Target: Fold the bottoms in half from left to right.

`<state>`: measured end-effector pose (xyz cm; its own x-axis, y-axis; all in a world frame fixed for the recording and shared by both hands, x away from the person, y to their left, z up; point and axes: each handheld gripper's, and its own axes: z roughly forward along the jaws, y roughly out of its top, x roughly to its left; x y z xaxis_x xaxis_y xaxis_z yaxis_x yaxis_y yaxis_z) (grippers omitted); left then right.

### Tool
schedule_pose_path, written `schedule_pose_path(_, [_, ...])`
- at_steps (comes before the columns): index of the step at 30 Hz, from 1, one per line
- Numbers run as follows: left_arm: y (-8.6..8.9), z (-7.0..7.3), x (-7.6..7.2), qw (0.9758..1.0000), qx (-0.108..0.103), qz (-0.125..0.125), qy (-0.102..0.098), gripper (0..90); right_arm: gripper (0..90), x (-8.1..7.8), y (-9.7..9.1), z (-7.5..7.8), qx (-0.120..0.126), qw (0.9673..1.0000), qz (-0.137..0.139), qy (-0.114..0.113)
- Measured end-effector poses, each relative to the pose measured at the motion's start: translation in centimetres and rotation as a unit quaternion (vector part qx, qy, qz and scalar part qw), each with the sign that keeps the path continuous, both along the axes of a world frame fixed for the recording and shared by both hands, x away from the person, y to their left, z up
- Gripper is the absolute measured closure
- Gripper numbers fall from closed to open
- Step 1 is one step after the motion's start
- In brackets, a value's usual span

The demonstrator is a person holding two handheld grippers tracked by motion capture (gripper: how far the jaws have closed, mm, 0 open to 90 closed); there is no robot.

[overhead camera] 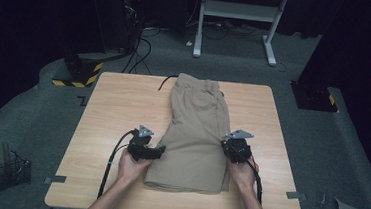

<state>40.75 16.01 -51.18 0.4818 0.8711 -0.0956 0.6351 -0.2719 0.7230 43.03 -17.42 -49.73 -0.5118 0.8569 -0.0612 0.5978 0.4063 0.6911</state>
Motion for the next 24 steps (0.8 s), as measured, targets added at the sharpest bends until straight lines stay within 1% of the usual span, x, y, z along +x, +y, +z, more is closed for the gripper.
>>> schedule_pose_path(2, [-0.3, -0.2, 0.1, 1.0000, 0.001, -0.001, 0.003, 26.2, 85.7, 0.2, -0.1, -1.2, -0.008, 0.9999, -0.007, 0.011])
schedule_pose_path(3, [-0.4, -0.4, 0.2, 1.0000, 0.006, -0.002, 0.006, 26.3, 85.5, 0.1, -0.2, -1.5, -0.007, 0.9999, -0.008, 0.005])
schedule_pose_path(4, [-0.6, -0.6, 0.2, 0.9998, 0.016, -0.003, 0.009, 26.2, 85.5, 0.1, -0.2, -1.6, -0.010, 0.9999, -0.007, 0.001])
schedule_pose_path(5, [-0.8, -0.8, 0.1, 0.9996, 0.027, -0.006, 0.004, 25.9, 85.5, 0.0, -0.1, -1.6, -0.015, 0.9999, -0.007, -0.001])
schedule_pose_path(6, [-1.0, -0.8, -0.1, 0.9992, 0.039, -0.007, 0.002, 25.9, 85.6, -0.1, 0.1, -1.6, -0.026, 0.9996, -0.003, -0.007])
schedule_pose_path(7, [-1.1, -0.7, -0.2, 0.9990, 0.044, -0.008, 0.003, 26.4, 85.8, -0.2, 0.3, -1.6, -0.035, 0.9993, 0.000, -0.012])
schedule_pose_path(8, [-1.2, -0.6, -0.5, 0.9989, 0.046, -0.009, 0.004, 27.7, 85.9, -0.4, 0.4, -1.6, -0.038, 0.9992, 0.002, -0.011])
schedule_pose_path(9, [-1.1, -0.6, -0.8, 0.9987, 0.050, -0.009, 0.003, 28.1, 85.9, -0.6, 0.5, -1.6, -0.037, 0.9992, 0.006, -0.011])
schedule_pose_path(10, [-1.1, -0.7, -1.1, 0.9989, 0.047, -0.008, 0.004, 28.1, 85.9, -0.9, 0.5, -1.6, -0.036, 0.9993, 0.010, -0.010])
schedule_pose_path(11, [-0.9, -0.6, -1.6, 0.9988, 0.048, -0.009, 0.004, 28.0, 85.9, -1.2, 0.4, -1.6, -0.035, 0.9992, 0.015, -0.011])
schedule_pose_path(14, [-0.4, -0.6, -2.8, 0.9988, 0.048, -0.013, 0.005, 28.0, 85.4, -2.4, 0.4, -1.6, -0.026, 0.9993, 0.028, -0.003])
schedule_pose_path(15, [-0.3, -0.6, -2.9, 0.9987, 0.049, -0.015, 0.007, 27.9, 82.6, -2.6, 0.4, -1.5, -0.023, 0.9992, 0.033, 0.001])
schedule_pose_path(16, [-0.2, -0.5, -3.0, 0.9989, 0.043, -0.016, 0.007, 27.9, 78.9, -2.6, 0.4, -1.4, -0.015, 0.9991, 0.038, 0.006])
schedule_pose_path(17, [-0.1, -0.4, -2.8, 0.9992, 0.036, -0.018, 0.003, 27.8, 76.5, -2.5, 0.3, -1.2, -0.005, 0.9993, 0.038, 0.003])
schedule_pose_path(20, [-0.1, 0.5, -1.7, 0.9997, 0.015, -0.013, -0.015, 27.4, 72.5, -1.7, 0.1, -0.1, 0.041, 0.9988, 0.023, -0.015])
schedule_pose_path(21, [-0.2, 0.8, -1.1, 0.9997, 0.009, -0.010, -0.019, 27.4, 71.9, -1.2, 0.3, 0.3, 0.048, 0.9985, 0.018, -0.020])
schedule_pose_path(22, [-0.4, 1.0, -0.5, 0.9997, 0.006, -0.007, -0.022, 27.1, 71.3, -0.7, 0.5, 0.6, 0.049, 0.9984, 0.018, -0.020])
schedule_pose_path(24, [-0.7, 1.1, 0.5, 0.9998, 0.005, -0.004, -0.017, 26.6, 69.4, 0.6, 1.1, 0.8, 0.048, 0.9987, 0.012, -0.012])
